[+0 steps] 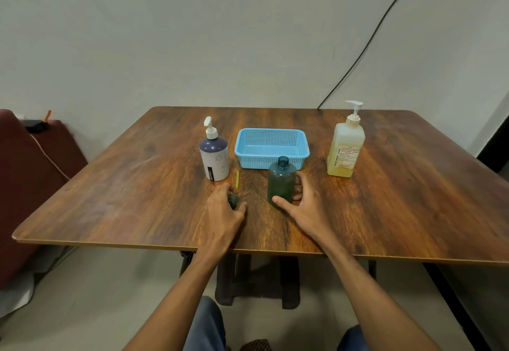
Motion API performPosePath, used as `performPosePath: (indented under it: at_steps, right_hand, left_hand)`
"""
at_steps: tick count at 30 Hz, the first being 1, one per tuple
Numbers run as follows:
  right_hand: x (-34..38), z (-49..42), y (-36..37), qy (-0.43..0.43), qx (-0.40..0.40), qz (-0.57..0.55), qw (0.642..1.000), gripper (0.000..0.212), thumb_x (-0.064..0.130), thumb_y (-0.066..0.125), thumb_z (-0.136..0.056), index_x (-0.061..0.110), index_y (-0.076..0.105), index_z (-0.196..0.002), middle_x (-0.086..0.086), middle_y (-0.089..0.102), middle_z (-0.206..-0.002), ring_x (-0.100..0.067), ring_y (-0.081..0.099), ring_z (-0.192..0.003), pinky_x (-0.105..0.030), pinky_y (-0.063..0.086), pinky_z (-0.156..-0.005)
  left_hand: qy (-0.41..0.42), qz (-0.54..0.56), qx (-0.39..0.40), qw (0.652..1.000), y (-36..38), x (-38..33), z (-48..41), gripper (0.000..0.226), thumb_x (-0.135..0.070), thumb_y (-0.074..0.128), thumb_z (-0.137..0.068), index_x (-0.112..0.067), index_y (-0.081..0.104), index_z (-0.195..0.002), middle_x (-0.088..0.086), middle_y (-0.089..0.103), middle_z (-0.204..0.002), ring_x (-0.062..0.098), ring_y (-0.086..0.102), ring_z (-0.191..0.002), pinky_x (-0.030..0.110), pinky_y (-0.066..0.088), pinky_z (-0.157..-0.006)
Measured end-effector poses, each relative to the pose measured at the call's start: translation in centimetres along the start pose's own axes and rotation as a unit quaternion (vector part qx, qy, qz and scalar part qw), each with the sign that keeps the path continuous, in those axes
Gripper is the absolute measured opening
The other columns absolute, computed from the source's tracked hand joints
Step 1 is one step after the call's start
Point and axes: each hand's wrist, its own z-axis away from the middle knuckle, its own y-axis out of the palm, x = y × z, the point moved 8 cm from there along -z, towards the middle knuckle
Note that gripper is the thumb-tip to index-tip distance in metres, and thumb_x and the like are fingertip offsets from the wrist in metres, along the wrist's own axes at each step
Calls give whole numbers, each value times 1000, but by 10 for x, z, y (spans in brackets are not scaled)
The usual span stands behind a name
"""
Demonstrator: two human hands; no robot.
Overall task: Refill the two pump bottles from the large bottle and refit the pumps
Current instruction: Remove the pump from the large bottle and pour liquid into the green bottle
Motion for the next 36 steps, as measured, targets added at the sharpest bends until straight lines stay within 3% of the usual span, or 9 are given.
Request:
performPosePath:
  at_steps: [7,11,18,20,22,25,29,33,36]
  right_hand:
    - [7,9,-11,5,5,-26,1000,95,40,90,-71,28,37,-149,2,52,-145,-10,55,-123,-30,52,-97]
    - [13,19,-32,1,-29,-42,999,85,36,85,-79,25,39,-150,-1,49,-147,-14,52,-129,-43,50,-105]
    - [45,21,-80,-45,-137,-34,989,57,22,75,-90,25,50,-140,5,54,-137,-3,53,-120,-22,49,-94]
    - [52,17,-95,-50,-183,-31,981,51,14,74,-90,21,53,-136,2,56,-135,-9,54,-120,-26,51,-97]
    - [57,13,-110,-47,-226,-11,973,49,11,74,-89,18,53,-133,-2,56,-134,-15,54,-122,-36,52,-100]
    - [57,4,-131,-31,-290,41,956,55,11,78,-85,12,50,-133,-6,52,-134,-21,55,-120,-38,55,-96]
    - [43,-17,-144,-5,-326,91,941,73,17,86,-76,11,44,-136,-6,46,-133,-12,46,-115,-8,37,-79]
    - [17,-47,-144,28,-318,115,941,93,26,91,-69,13,36,-143,-7,44,-137,-12,41,-117,-27,42,-93]
    - [-2,-69,-143,56,-308,115,943,101,34,91,-67,15,32,-146,-8,46,-138,-17,46,-120,-30,40,-92]
  left_hand:
    - [33,13,-3,999,-5,-22,-1,50,-25,80,-82,-18,58,-125,0,58,-128,12,54,-116,27,46,-99]
    - [83,31,-39,995,-16,-51,-4,45,-24,78,-83,-16,60,-123,1,60,-128,12,55,-118,31,47,-103]
    - [128,89,-42,987,-12,-104,-10,39,-22,76,-85,-14,63,-122,0,62,-129,7,52,-122,7,37,-101]
    - [135,103,-35,985,-9,-118,-15,40,-23,77,-85,-15,63,-122,1,63,-129,10,54,-122,12,40,-103]
    - [129,121,-31,984,-5,-127,-23,40,-24,77,-86,-15,63,-122,2,63,-128,13,56,-122,26,48,-106]
    - [123,132,-34,983,-2,-134,-34,40,-25,77,-87,-15,63,-123,3,64,-126,14,58,-119,36,52,-104]
    - [102,140,-25,984,7,-129,-47,42,-28,76,-88,-15,62,-125,3,64,-128,13,58,-118,36,53,-103]
    - [87,147,-21,985,17,-120,-60,42,-30,76,-88,-17,61,-125,2,64,-127,12,59,-117,32,54,-101]
    - [83,152,-26,985,21,-114,-68,41,-32,76,-88,-19,62,-124,0,64,-126,11,59,-116,30,54,-100]
